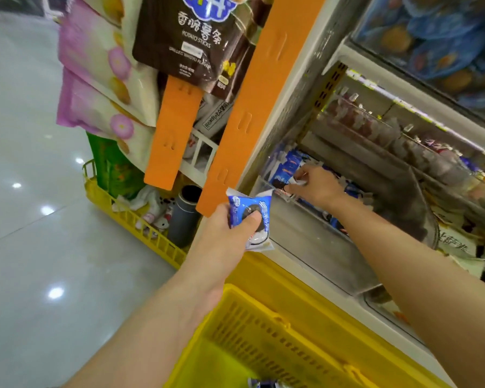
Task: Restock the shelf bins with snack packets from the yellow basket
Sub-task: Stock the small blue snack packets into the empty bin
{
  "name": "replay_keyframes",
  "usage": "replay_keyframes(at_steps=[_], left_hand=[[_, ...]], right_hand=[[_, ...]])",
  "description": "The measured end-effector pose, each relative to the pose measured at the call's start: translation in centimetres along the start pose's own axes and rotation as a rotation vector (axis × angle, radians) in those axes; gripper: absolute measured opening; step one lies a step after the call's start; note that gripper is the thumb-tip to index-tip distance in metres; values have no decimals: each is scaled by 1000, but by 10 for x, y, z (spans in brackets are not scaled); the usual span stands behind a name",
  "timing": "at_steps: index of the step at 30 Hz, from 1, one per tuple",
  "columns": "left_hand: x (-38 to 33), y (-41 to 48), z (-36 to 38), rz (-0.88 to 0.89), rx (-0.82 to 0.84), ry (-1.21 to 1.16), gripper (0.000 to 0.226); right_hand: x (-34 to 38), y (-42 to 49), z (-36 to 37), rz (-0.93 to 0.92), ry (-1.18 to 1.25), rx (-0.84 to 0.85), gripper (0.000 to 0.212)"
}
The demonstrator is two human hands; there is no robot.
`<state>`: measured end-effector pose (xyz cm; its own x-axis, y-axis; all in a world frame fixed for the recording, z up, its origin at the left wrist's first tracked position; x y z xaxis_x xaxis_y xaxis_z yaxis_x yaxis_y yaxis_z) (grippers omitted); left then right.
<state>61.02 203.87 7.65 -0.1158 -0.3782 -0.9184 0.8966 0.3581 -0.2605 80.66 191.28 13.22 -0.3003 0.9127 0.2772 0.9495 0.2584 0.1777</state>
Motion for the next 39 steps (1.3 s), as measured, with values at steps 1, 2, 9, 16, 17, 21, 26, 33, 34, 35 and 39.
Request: replay_keyframes(at_steps=[1,2,9,16,17,21,26,33,34,35,39], left_hand=[[0,-1,2,-3,3,-3,28],[-1,-3,4,-10,9,-14,27],[-3,-16,6,-31,14,-10,29],[1,-34,17,-86,34,-108,31],[1,-38,20,-82,46,-119,28],[10,-54,30,-65,92,-81,38],[-14,-63,43,312,114,361,20],[-70,-46,75,882,48,915,26],[-74,-42,83,956,47,992,29],[-75,-38,90,1013,48,1060,31],[-62,-12,102,1047,54,1248,41]], right_hand=[[-1,1,1,-6,-10,1,39],[-1,1,2,-9,-22,4,42],[19,-32,-52,-9,181,-287,32],[64,-156,-58,-122,517,-71,19],[65,-170,-46,-102,528,40,25],[55,-202,-36,-84,469,180,28],[26,-210,-53,-24,521,201,30],[-24,-161,-126,18,378,-225,29],[-28,-149,-131,20,346,-268,31],[-32,-136,-130,28,320,-278,31],[-43,-87,-96,63,194,-173,42]])
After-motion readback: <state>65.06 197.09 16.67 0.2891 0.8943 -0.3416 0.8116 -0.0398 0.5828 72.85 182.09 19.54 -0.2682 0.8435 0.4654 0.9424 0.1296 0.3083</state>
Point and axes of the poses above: each hand's wrist, its own y-axis towards the middle knuckle, its own z-axis out of the palm, x = y × z, the point moved 10 cm from there along y, towards the middle knuckle, and after that the axes turned 9 degrees about -x, right-handed, at the moved point
